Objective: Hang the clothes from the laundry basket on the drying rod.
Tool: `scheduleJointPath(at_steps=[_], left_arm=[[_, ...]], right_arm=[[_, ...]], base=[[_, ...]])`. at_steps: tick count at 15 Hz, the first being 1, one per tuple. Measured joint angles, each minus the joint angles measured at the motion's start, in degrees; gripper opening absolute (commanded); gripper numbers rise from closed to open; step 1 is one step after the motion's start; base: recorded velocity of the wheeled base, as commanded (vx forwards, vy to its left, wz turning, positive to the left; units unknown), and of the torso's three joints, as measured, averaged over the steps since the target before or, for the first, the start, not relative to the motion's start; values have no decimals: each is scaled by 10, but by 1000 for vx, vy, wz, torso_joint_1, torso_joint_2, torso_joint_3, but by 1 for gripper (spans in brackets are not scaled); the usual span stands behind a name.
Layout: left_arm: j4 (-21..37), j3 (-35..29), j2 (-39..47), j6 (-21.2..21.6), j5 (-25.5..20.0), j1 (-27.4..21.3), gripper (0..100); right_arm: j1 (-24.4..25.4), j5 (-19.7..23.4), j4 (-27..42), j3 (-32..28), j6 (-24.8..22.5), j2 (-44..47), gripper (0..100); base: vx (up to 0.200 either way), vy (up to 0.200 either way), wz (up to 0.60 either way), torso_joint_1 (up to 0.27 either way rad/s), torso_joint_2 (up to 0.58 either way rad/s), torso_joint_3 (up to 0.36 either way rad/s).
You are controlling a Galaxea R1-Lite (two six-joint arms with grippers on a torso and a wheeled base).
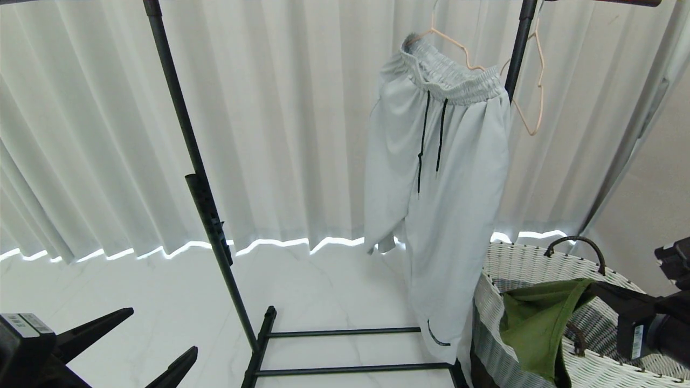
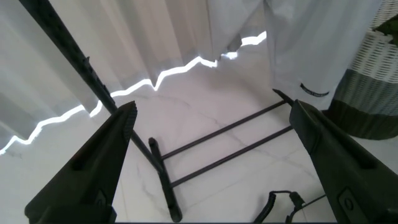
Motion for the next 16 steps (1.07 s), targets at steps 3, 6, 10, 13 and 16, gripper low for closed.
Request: scheduleJointPath(at_steps=[3, 6, 10, 13, 16], left_arm=[[0, 0, -2, 0, 0, 0, 100], [5, 0, -9, 0, 0, 0, 100], [7, 0, -13, 3, -4, -6, 100], [7, -1, -11, 4, -5, -32, 100], [7, -3, -9, 4, -3, -51, 100]], right_arm=[[0, 1, 0, 1, 0, 1, 0], [0, 1, -1, 3, 0, 5, 0], [1, 1, -1, 3, 0, 9, 0], [1, 2, -1, 2, -1, 9, 0], [5, 28, -2, 2, 1, 4, 0]], base=[[0, 200, 0, 4, 2, 1], [0, 200, 0, 2, 1, 4], [0, 0, 0, 0, 0, 0], [0, 0, 0, 0, 0, 0], [0, 0, 0, 0, 0, 0]])
